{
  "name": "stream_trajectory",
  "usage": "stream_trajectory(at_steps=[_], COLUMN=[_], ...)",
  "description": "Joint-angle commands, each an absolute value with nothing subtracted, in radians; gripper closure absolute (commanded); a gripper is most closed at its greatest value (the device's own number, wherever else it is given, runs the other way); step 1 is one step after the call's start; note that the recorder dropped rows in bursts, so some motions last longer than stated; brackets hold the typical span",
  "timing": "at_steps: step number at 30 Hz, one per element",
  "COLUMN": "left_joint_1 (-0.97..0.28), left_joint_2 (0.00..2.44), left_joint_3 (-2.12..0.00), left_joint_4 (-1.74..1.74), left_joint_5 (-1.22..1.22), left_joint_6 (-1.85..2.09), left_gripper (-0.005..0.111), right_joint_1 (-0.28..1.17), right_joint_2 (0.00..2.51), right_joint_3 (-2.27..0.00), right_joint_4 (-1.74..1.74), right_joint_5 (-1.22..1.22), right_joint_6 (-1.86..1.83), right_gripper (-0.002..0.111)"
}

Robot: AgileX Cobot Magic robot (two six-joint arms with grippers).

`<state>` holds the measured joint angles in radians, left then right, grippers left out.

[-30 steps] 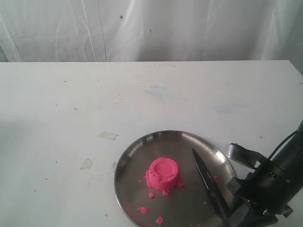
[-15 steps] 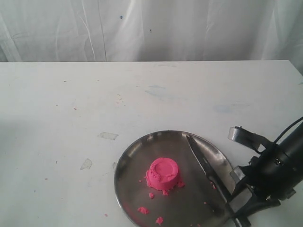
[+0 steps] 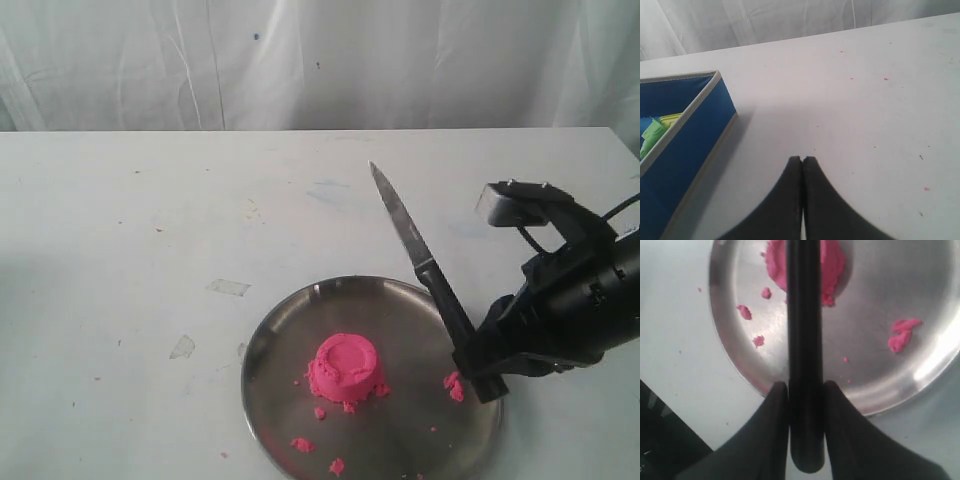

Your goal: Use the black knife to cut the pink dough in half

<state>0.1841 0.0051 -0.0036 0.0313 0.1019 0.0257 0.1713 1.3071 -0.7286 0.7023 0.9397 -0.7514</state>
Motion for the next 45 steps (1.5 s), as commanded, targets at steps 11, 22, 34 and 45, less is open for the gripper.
stream_trajectory(at_steps=[11, 22, 34, 45], left_joint_1=[0.186, 0.186, 0.186, 0.186], left_joint_2=[0.000, 0.000, 0.000, 0.000], left_joint_3=[0.000, 0.000, -0.095, -0.095], left_joint_4=[0.030, -0.407, -0.204, -0.070], left_joint_5=[0.099, -0.139, -0.201, -0.343], left_joint_6=[0.026, -0.631, -0.616, -0.516], left_gripper=[0.107, 0.107, 0.107, 0.107], right_joint_1=[0.272, 0.272, 0.272, 0.272], right_joint_2=[1.056, 1.056, 1.062, 1.118], right_joint_3=[-0.736, -0.736, -0.701, -0.627], right_joint_4=[0.729, 0.729, 0.803, 0.848], right_joint_5=[0.970, 0.940, 0.691, 0.554], right_joint_6=[-0.747, -0.747, -0.761, -0.779], right_gripper=[0.108, 0.108, 0.108, 0.108])
